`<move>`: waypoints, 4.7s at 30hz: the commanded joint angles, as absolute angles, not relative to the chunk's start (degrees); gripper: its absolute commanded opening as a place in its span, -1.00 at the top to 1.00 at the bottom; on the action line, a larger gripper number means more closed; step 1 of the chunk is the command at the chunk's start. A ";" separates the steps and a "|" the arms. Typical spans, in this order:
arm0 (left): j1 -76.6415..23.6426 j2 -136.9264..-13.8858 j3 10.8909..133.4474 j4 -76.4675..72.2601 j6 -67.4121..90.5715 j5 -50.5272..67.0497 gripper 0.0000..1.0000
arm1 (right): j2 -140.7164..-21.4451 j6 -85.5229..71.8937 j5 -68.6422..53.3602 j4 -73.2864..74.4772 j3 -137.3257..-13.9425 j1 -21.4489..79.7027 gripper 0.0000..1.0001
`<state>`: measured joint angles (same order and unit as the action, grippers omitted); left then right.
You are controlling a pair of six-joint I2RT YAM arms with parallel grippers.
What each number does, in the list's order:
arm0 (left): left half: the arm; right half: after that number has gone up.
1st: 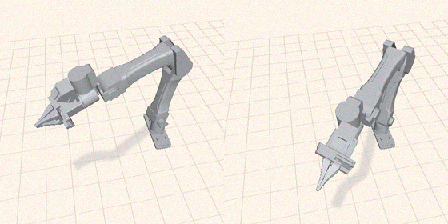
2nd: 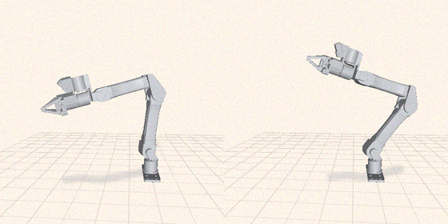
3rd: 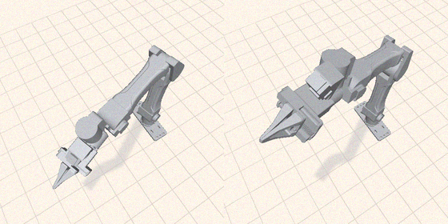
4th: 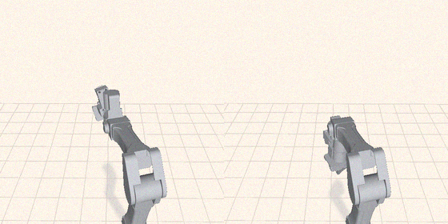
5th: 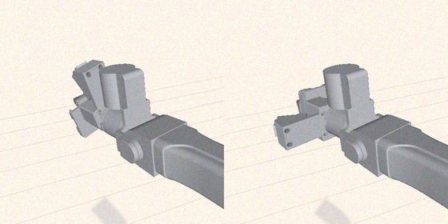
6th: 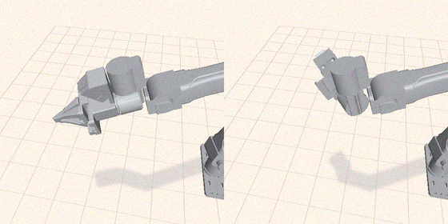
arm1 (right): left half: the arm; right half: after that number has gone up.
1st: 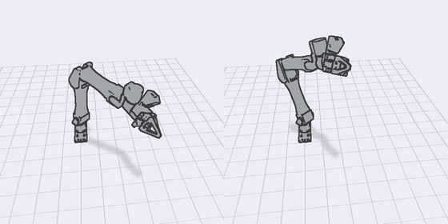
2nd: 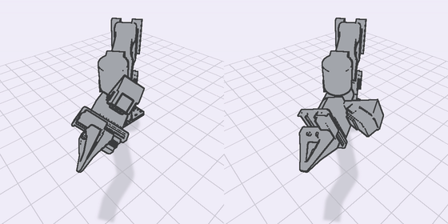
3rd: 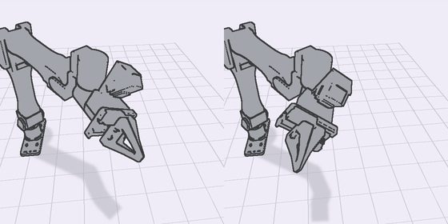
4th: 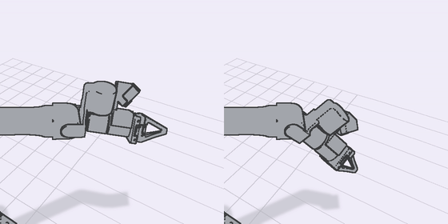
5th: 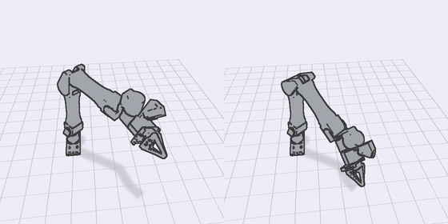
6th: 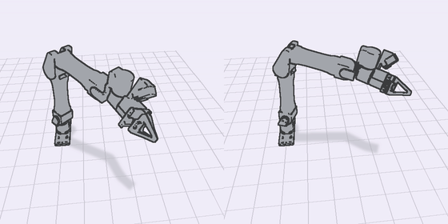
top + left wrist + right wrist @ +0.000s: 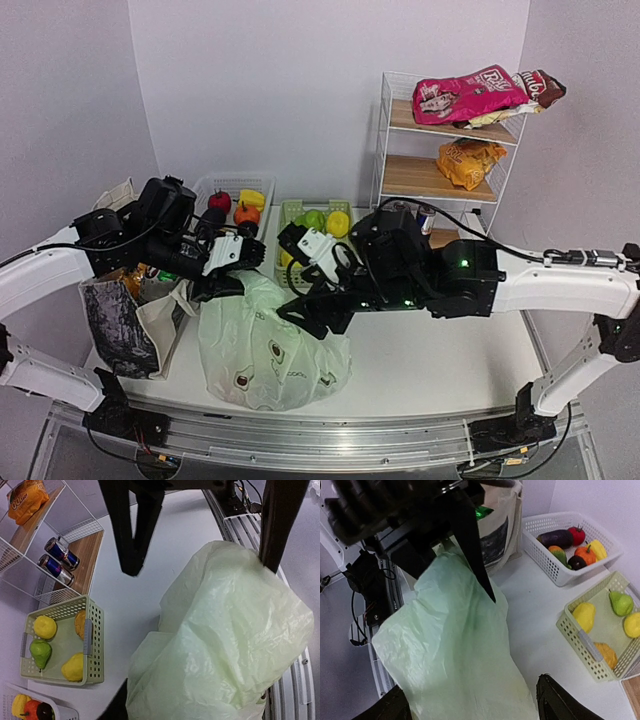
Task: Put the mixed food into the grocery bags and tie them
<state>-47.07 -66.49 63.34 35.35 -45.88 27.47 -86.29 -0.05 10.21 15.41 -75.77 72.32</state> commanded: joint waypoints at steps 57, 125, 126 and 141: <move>-37.01 -69.68 72.80 26.09 -21.56 37.34 1.00 | -52.76 -58.81 19.10 17.61 -42.78 58.70 1.00; -34.22 -71.70 72.51 28.23 -27.63 49.86 1.00 | -102.84 49.75 -10.26 53.47 -118.58 44.27 1.00; -33.64 -71.47 72.40 28.15 -27.60 50.35 1.00 | -99.84 46.06 -10.47 53.20 -116.64 43.72 1.00; -31.73 -73.00 72.74 24.25 -32.45 59.11 1.00 | -62.70 -1.15 4.73 47.02 -89.53 42.90 1.00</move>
